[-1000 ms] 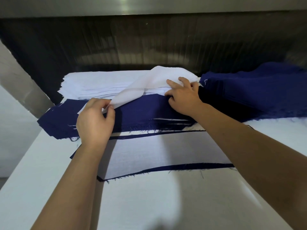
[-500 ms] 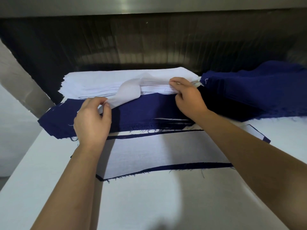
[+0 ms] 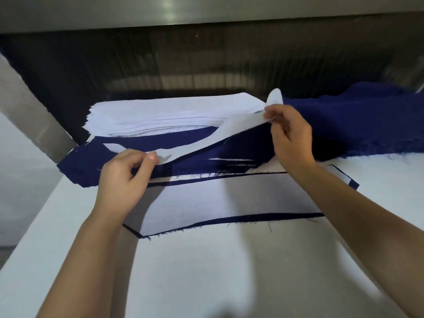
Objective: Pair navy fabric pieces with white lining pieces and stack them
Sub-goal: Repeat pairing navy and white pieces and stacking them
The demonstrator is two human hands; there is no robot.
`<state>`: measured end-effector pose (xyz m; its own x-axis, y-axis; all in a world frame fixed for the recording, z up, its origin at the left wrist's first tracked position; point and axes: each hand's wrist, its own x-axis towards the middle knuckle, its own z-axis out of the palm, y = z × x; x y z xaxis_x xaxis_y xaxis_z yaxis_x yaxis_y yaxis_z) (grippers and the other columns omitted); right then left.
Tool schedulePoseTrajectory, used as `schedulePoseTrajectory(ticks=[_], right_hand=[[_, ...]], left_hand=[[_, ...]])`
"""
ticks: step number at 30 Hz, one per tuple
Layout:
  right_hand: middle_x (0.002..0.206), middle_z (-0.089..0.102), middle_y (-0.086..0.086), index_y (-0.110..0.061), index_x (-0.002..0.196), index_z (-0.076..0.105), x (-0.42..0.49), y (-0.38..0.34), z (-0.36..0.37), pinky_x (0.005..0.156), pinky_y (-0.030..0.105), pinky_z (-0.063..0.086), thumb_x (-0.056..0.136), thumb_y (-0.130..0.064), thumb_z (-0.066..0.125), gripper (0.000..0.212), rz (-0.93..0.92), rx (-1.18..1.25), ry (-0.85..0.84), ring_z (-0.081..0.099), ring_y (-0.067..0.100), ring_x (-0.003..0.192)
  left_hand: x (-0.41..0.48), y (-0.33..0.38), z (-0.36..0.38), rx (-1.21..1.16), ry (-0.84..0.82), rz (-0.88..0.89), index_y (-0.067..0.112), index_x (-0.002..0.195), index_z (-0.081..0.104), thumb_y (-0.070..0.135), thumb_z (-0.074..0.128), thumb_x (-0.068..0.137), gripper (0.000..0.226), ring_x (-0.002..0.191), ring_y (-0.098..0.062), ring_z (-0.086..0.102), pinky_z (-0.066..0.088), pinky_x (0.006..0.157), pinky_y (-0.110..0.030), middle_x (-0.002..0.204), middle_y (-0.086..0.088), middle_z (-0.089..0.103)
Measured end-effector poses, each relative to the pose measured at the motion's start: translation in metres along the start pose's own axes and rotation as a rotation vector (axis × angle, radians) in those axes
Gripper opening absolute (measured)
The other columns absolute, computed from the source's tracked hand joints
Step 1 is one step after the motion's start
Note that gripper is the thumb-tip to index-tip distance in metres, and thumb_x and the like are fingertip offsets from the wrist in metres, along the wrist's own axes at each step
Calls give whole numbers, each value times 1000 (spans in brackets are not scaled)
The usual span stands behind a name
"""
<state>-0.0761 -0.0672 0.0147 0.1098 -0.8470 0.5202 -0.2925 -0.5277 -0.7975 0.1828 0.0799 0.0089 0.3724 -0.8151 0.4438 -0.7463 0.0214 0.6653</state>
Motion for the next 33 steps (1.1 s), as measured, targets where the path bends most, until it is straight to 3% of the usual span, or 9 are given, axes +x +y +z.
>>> schedulePoseTrajectory(ticks=[5,10,14,17,22,24,27,30,33], right_hand=[[100,55,-19,-15,107,59,-29,4,-24,85,9,43,92,4,41,29,-86,-36,-61,54,-7,94],[97,57,-7,-4,103,64,-54,5,-38,82,1,38,87,10,47,27,-125,-145,-84,50,-5,90],[98,58,-3,-3,98,65,-70,2,-44,81,-2,34,82,14,48,28,-148,-200,-86,48,-3,92],[99,61,6,-2,96,65,-75,-1,-45,83,1,36,80,15,49,29,-198,-197,-112,49,-2,92],[130,39,-11,-18,128,52,-67,1,-42,84,10,40,94,-2,43,39,-87,-142,-122,48,-6,101],[134,35,-19,-29,137,41,-60,7,-43,88,19,42,97,-13,40,42,7,-147,-122,49,2,107],[126,46,-11,-35,139,35,-52,15,-43,82,21,42,98,-22,39,43,78,-118,-145,52,-2,96],[143,32,-12,-29,142,33,-49,17,-41,98,28,43,98,-14,42,47,29,-126,-154,43,12,125],[149,20,-13,-24,140,35,-46,20,-41,93,11,39,93,0,49,55,-2,-128,-138,32,11,134]], left_hand=[[-21,3,-11,-11,-67,30,36,78,65,38,39,96,32,89,8,57,37,76,-5,93,21,67],[-37,-1,-8,24,-92,-8,22,86,70,41,35,95,41,90,-3,57,39,80,-9,90,14,67],[-41,-3,-4,49,29,-16,13,101,70,35,35,96,42,93,-1,48,34,75,-16,101,6,61],[-40,-6,-4,58,129,-106,14,107,68,26,46,100,27,90,-8,47,34,74,-24,100,7,57],[-35,-14,-9,158,101,-129,15,103,70,11,59,91,16,80,-20,53,33,68,1,94,2,61],[-34,-15,-10,161,104,-134,16,101,70,8,62,89,16,76,-14,55,33,68,1,90,1,63],[-35,-15,-11,132,115,-144,18,99,69,4,65,86,20,75,9,52,35,68,-1,88,1,60],[-36,-16,-11,106,116,-161,22,98,70,2,65,85,24,76,14,50,35,71,-1,91,3,60],[-36,-14,-11,98,122,-152,28,93,68,-1,64,84,31,76,15,48,33,70,2,91,3,56]])
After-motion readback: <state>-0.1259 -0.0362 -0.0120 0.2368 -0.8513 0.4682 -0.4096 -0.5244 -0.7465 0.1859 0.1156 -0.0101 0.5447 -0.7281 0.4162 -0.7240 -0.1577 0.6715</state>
